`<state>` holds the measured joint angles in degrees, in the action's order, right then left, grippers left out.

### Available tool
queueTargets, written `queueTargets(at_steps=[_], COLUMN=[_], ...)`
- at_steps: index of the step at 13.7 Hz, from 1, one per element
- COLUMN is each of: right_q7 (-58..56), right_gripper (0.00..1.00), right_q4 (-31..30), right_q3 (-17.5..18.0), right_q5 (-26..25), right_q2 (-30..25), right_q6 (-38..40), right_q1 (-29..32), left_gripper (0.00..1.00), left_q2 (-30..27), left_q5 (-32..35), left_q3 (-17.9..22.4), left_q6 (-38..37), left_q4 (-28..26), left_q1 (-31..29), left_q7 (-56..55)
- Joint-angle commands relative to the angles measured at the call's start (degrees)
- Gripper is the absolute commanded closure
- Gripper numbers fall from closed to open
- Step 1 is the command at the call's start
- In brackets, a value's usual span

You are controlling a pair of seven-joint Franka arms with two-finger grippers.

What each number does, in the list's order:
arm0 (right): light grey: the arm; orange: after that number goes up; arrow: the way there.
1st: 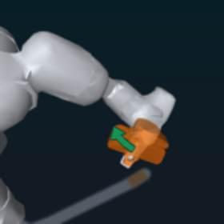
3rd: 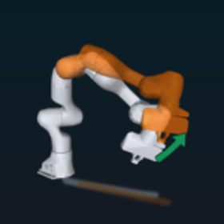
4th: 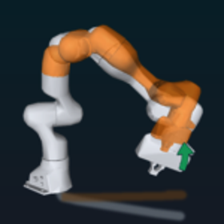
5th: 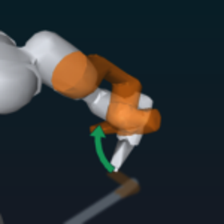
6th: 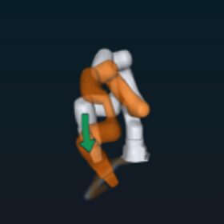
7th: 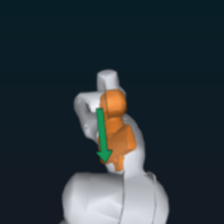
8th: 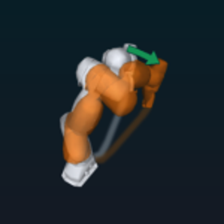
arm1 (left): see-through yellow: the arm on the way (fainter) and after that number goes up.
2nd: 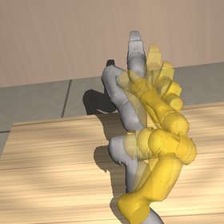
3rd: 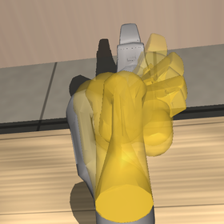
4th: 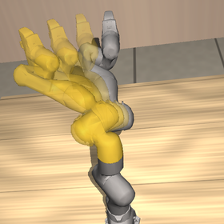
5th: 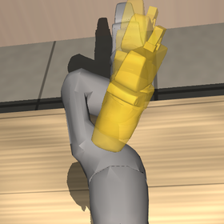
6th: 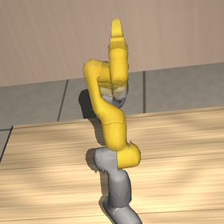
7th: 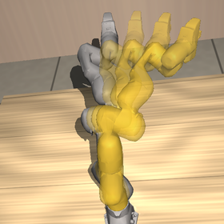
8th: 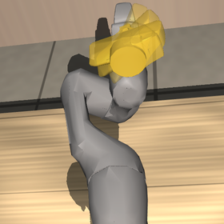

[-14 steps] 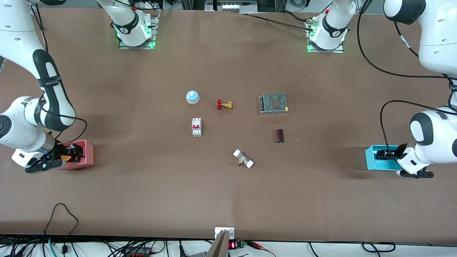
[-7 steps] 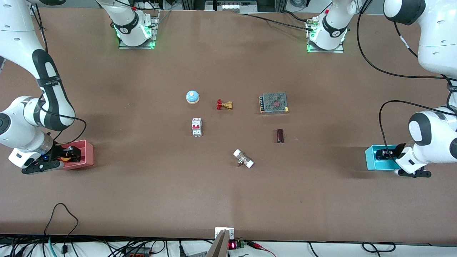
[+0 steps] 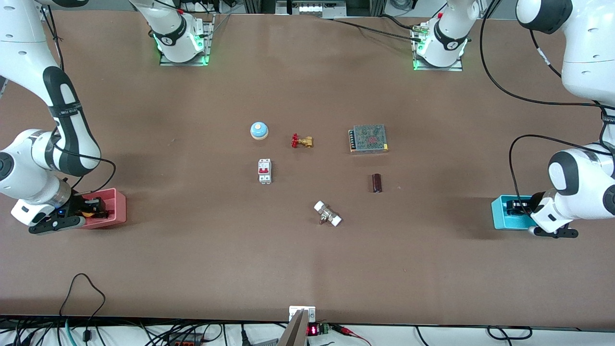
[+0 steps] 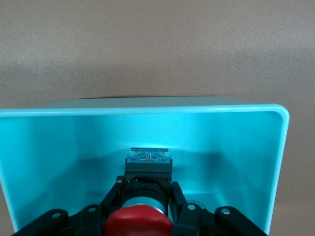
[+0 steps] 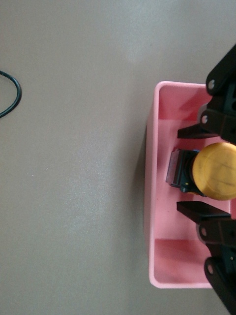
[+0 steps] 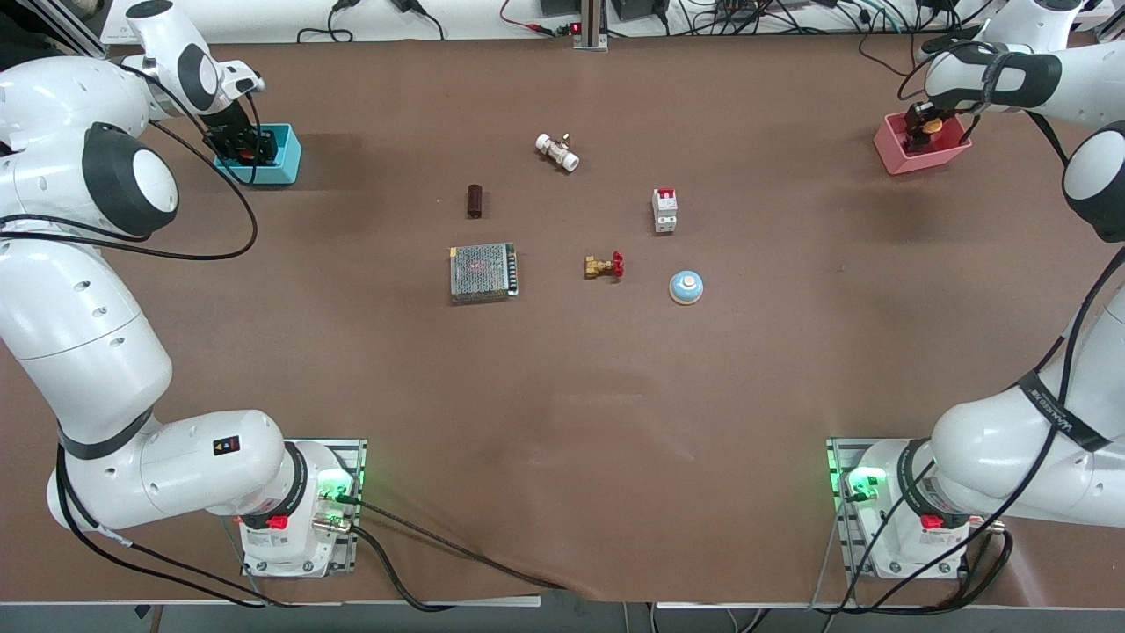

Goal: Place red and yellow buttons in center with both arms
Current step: 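Lift the yellow button with the right gripper while the left lifts red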

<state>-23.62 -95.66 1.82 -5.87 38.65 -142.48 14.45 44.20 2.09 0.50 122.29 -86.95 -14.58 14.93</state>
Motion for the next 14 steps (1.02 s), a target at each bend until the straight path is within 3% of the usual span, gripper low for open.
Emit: queueTargets(at_steps=[1,4,6,8,11,14], right_q7=[-0.99,-2.39,-2.39,-1.87,1.28,17.58], right_gripper=[0.59,0.76,0.80,0.80,0.80,0.80], right_q4=[-0.58,-0.50,-0.50,0.29,0.82,0.73], right_q3=[0.82,0.90,1.69,4.06,6.34,13.89], right_q5=[-0.28,-0.28,-0.28,-0.11,2.35,2.45], right_q2=[-0.07,-0.16,-0.77,-5.49,-15.59,-19.84], right_q6=[-0.34,-0.25,0.35,9.62,26.24,33.05], right_q1=[0.93,1.02,1.02,1.72,1.02,-0.20], left_gripper=[0.57,0.61,0.62,0.62,0.62,0.63], left_q2=[-2.62,-5.51,-8.58,-13.50,-21.76,-24.24], left_q5=[0.81,0.90,0.64,0.64,0.20,-0.76], left_q3=[-0.15,-0.15,-0.41,-1.11,-2.43,-6.20], left_q6=[-0.04,-1.09,-5.20,-11.69,-14.36,-13.49], left_q4=[-0.85,-1.02,-1.02,-1.63,-11.70,-18.50], left_q1=[-0.01,0.17,0.17,0.43,3.32,6.14], left_q7=[0.89,0.89,0.80,0.36,-3.40,-11.31])
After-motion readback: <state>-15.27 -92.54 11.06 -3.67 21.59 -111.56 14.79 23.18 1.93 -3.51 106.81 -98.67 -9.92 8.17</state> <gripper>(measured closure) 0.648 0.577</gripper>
